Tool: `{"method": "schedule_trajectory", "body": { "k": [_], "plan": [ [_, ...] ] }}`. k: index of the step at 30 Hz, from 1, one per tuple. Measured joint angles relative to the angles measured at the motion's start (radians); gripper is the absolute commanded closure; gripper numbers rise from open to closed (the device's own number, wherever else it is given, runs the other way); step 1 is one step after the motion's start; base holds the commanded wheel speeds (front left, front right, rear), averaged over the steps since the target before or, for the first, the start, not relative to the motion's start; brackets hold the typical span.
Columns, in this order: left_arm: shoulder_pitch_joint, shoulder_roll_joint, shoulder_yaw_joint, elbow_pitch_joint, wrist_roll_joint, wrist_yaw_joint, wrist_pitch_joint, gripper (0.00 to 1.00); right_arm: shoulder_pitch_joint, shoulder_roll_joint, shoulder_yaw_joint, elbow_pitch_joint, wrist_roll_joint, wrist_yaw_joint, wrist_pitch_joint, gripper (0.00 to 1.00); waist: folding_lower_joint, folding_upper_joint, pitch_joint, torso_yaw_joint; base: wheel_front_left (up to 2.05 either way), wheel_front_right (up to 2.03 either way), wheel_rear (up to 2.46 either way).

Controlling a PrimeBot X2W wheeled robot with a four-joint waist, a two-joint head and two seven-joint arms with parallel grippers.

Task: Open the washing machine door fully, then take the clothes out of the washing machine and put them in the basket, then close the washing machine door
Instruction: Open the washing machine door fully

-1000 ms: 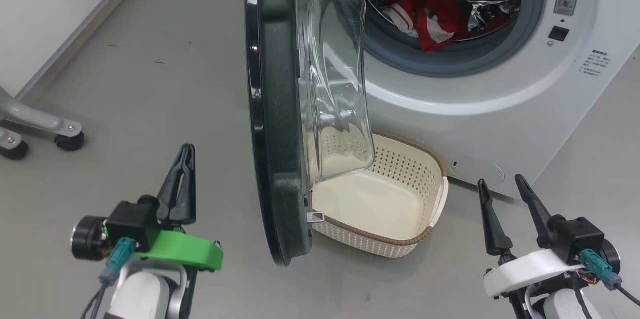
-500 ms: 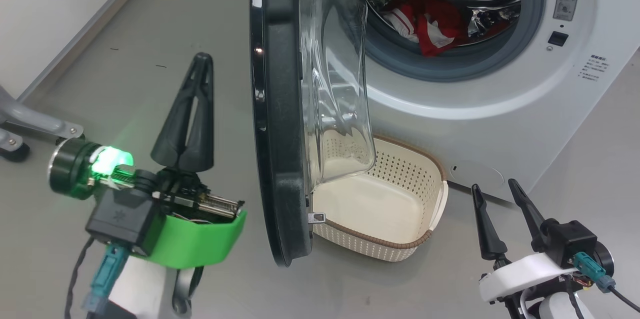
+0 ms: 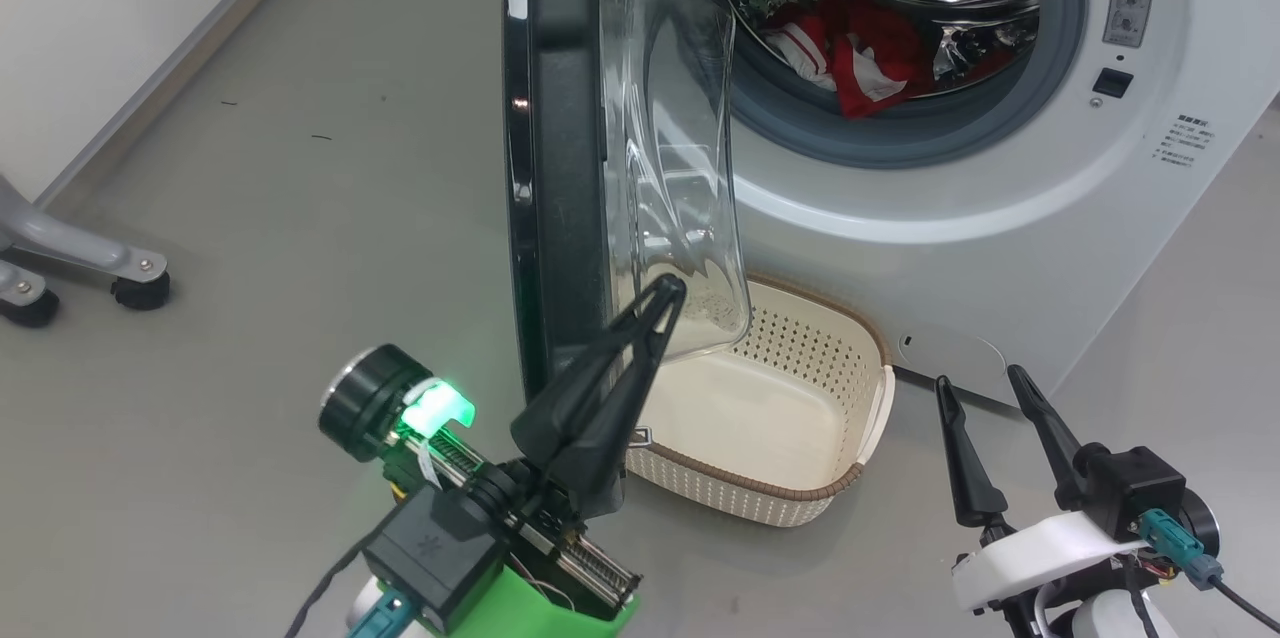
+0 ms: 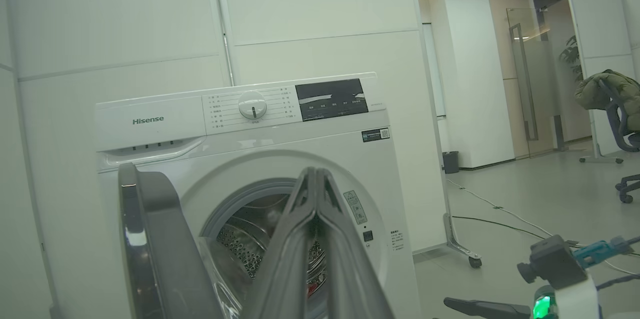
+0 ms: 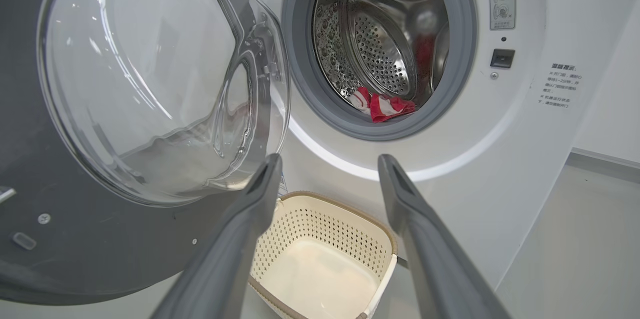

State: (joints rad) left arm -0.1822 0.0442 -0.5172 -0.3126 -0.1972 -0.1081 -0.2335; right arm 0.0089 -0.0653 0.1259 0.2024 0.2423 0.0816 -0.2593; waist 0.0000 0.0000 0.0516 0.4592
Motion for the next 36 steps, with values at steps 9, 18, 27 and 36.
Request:
{"method": "schedule_trajectory", "body": {
  "k": [9, 18, 27, 36],
  "plan": [
    [0.083, 0.031, -0.098, 0.068, -0.082, -0.011, 0.131, 1.0, 0.0, 0.004, -0.001, 0.006, -0.006, 0.01, 0.0, 0.0, 0.0, 0.0, 0.007, -0.006, 0.0, 0.0, 0.0],
    [0.127, 0.064, -0.082, 0.176, -0.107, -0.011, 0.243, 1.0, -0.001, 0.006, 0.0, 0.012, -0.012, 0.015, 0.0, 0.0, 0.0, 0.0, 0.02, -0.019, 0.0, 0.0, 0.0],
    [0.127, 0.064, -0.031, 0.21, -0.127, 0.015, 0.272, 1.0, -0.001, 0.009, -0.008, 0.015, -0.015, 0.023, 0.0, 0.0, 0.0, 0.0, 0.031, -0.026, 0.0, 0.0, 0.0],
    [0.126, 0.062, -0.015, 0.221, -0.128, 0.033, 0.277, 1.0, -0.005, 0.01, -0.012, 0.018, -0.015, 0.023, 0.0, 0.0, 0.0, 0.0, 0.037, -0.026, 0.0, 0.0, 0.0]
  ]
}}
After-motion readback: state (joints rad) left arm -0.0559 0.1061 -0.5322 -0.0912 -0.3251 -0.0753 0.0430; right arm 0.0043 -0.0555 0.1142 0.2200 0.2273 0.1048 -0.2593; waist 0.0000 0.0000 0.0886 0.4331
